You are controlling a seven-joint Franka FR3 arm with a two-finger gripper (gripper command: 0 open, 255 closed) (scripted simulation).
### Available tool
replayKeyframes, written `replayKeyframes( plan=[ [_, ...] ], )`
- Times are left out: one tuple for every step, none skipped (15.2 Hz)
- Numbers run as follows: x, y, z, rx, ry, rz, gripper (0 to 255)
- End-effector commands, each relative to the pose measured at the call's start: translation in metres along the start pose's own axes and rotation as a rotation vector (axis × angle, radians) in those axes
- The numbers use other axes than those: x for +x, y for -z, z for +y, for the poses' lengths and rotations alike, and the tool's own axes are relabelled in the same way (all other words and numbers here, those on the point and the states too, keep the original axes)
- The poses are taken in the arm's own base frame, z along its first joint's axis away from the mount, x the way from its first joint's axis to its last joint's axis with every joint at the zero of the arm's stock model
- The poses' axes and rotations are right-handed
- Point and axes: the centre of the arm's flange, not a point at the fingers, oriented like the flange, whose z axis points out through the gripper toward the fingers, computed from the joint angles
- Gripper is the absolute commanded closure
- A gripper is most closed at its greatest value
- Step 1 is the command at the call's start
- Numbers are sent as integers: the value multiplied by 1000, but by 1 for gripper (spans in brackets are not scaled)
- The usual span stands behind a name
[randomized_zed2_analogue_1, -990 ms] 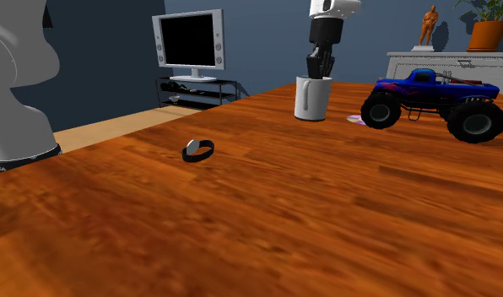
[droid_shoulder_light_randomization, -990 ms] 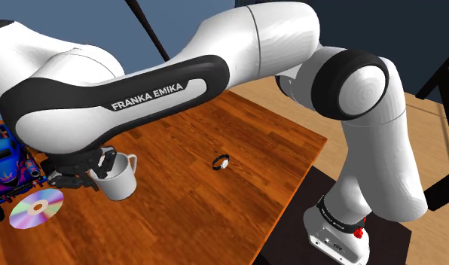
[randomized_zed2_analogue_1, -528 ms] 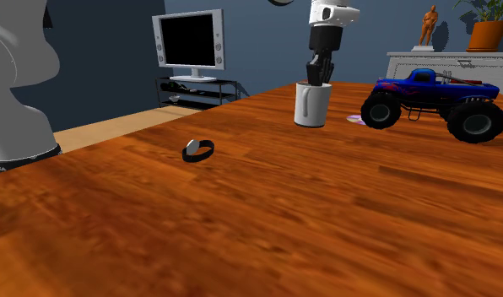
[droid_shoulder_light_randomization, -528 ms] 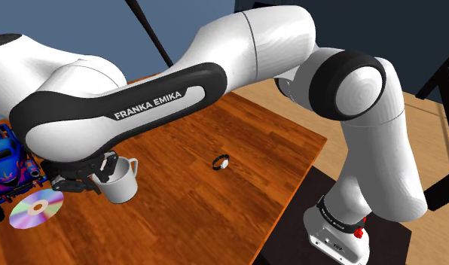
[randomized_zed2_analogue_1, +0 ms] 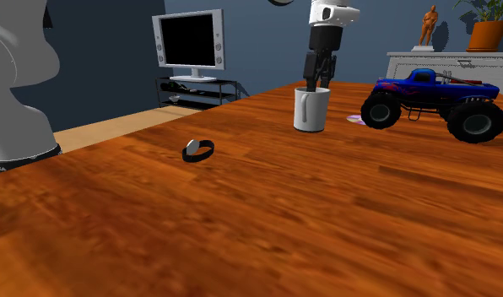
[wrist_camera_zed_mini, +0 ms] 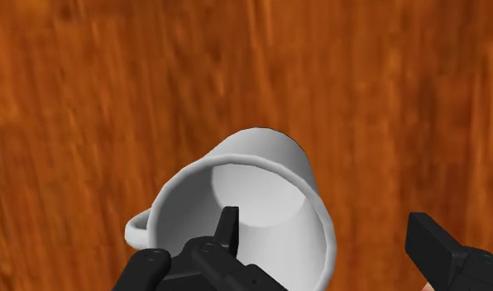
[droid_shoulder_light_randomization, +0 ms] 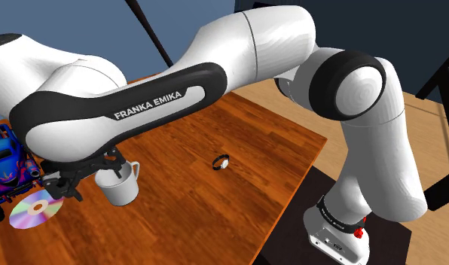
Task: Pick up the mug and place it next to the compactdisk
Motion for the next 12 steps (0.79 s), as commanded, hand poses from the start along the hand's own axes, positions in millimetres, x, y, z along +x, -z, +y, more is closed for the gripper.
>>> replayKeyframes(
  plan=[
    [0, 0, 0, 0, 0, 0, 0],
    [0, 13, 0, 0, 0, 0, 0],
    [0, 26, 0, 0, 0, 0, 0],
    [0, 40, 0, 0, 0, 0, 0],
    [0, 50, 0, 0, 0, 0, 0],
    [0, 50, 0, 0, 0, 0, 0],
    [0, 50, 0, 0, 0, 0, 0],
    [0, 50, 0, 0, 0, 0, 0],
    [0, 50, 0, 0, 0, 0, 0],
    [0, 50, 0, 0, 0, 0, 0],
    [0, 50, 0, 0, 0, 0, 0],
    [0, 50, 0, 0, 0, 0, 0]
  ],
)
